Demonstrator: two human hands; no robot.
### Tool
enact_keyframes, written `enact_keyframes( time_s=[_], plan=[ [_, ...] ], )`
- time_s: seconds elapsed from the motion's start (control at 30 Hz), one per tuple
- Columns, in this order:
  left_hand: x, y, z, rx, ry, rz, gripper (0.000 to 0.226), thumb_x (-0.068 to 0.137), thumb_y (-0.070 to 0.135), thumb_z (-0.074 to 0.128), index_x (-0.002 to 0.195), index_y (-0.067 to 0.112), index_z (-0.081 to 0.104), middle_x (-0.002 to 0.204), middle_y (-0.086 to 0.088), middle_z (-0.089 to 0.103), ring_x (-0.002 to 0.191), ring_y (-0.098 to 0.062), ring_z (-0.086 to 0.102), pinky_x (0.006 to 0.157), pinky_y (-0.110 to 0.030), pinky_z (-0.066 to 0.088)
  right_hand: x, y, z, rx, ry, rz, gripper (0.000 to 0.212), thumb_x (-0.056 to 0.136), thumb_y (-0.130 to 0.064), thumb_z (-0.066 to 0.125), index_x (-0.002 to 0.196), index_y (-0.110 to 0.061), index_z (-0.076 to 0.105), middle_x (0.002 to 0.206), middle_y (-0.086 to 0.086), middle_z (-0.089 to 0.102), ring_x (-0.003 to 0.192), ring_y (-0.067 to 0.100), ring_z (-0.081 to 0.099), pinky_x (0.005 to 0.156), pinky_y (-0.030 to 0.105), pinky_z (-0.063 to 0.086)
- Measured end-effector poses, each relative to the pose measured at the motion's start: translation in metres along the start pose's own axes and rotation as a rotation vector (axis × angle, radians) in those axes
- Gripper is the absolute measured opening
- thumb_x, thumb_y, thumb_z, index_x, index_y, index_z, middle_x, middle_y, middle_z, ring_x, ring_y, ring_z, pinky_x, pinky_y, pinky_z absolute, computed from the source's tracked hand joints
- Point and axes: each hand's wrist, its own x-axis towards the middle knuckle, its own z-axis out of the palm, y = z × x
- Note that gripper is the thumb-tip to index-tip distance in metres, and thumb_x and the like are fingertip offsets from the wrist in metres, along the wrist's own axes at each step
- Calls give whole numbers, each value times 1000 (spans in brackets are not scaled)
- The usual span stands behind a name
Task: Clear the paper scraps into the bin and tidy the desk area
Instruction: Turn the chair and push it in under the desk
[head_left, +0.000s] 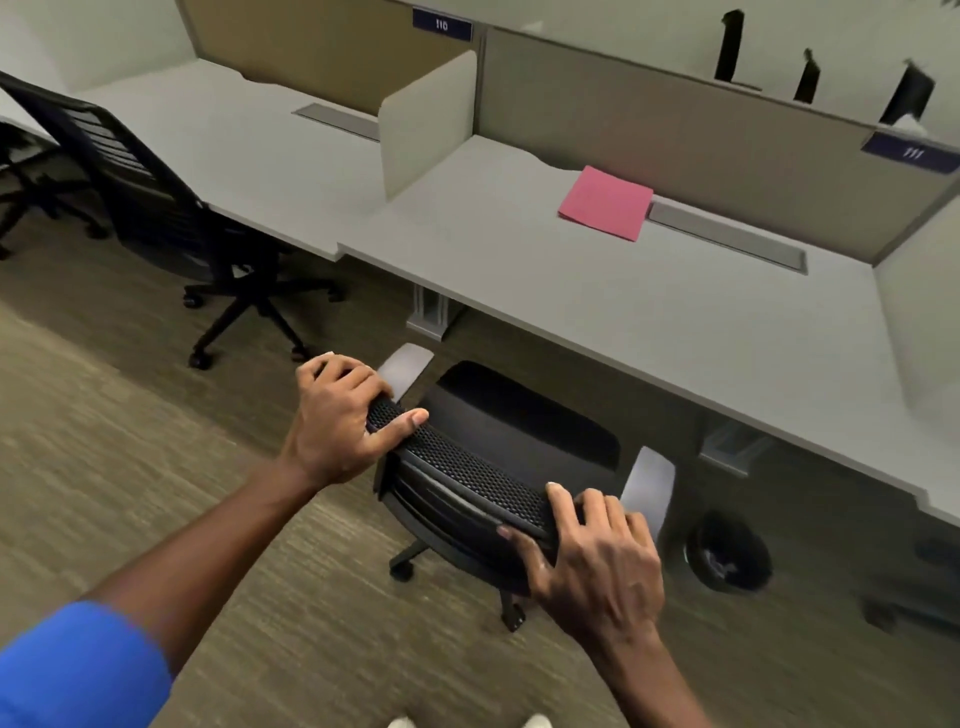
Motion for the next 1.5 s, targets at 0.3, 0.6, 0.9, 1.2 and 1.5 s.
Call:
enact_keyframes(
  time_s=[0.3, 0.6, 0.9, 1.2, 1.5],
  plan=[
    [40, 19, 38, -2, -22, -11, 57, 92, 83, 44, 89, 31, 70, 95, 16, 71, 108, -13, 60, 105, -46, 35, 41, 43, 7, -45, -47, 8, 75, 92, -85, 38, 125, -22, 64, 97, 5, 62, 85, 29, 60, 74, 42, 49],
    [93, 39, 75, 32, -98, -23, 59, 93, 85, 38, 93, 34, 67, 100, 17, 69, 110, -11, 57, 106, -42, 33, 93, 90, 21, -55, -77, -10, 75, 92, -83, 41, 124, -19, 66, 97, 5, 64, 83, 26, 62, 73, 42, 54],
    [145, 71, 120, 36, -88, -42, 53, 95, 83, 40, 98, 36, 65, 104, 18, 68, 110, -10, 56, 103, -41, 34, 152, 153, 44, -37, -17, -3, 83, 88, -92, 36, 111, -19, 69, 92, 4, 65, 78, 24, 61, 69, 39, 54],
    [186, 104, 154, 36, -62, -74, 56, 96, 81, 38, 97, 33, 68, 100, 14, 70, 107, -12, 57, 102, -43, 35, 192, 211, 68, -59, 8, -25, 83, 86, -94, 35, 113, -22, 67, 96, 4, 67, 83, 26, 64, 73, 40, 55],
    [216, 115, 179, 60, -63, -63, 58, 100, 74, 34, 93, 29, 70, 97, 9, 74, 104, -18, 59, 99, -45, 38, 216, 232, 75, -17, 94, 4, 82, 85, -95, 37, 106, -22, 68, 94, 0, 69, 82, 21, 65, 70, 35, 54]
  ],
)
